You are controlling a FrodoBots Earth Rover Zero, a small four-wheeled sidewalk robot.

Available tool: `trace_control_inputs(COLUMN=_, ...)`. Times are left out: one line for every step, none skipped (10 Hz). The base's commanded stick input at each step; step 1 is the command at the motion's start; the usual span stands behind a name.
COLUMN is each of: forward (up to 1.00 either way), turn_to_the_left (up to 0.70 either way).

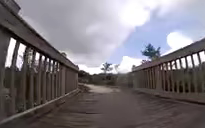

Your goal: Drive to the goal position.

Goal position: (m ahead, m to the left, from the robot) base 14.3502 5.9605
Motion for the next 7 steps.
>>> trace_control_inputs(forward=0.85, turn_to_the_left=0.00)
trace_control_inputs(forward=0.85, turn_to_the_left=0.00)
trace_control_inputs(forward=0.85, turn_to_the_left=0.00)
trace_control_inputs(forward=0.85, turn_to_the_left=0.00)
trace_control_inputs(forward=0.85, turn_to_the_left=0.00)
trace_control_inputs(forward=0.85, turn_to_the_left=0.00)
trace_control_inputs(forward=0.85, turn_to_the_left=0.00)
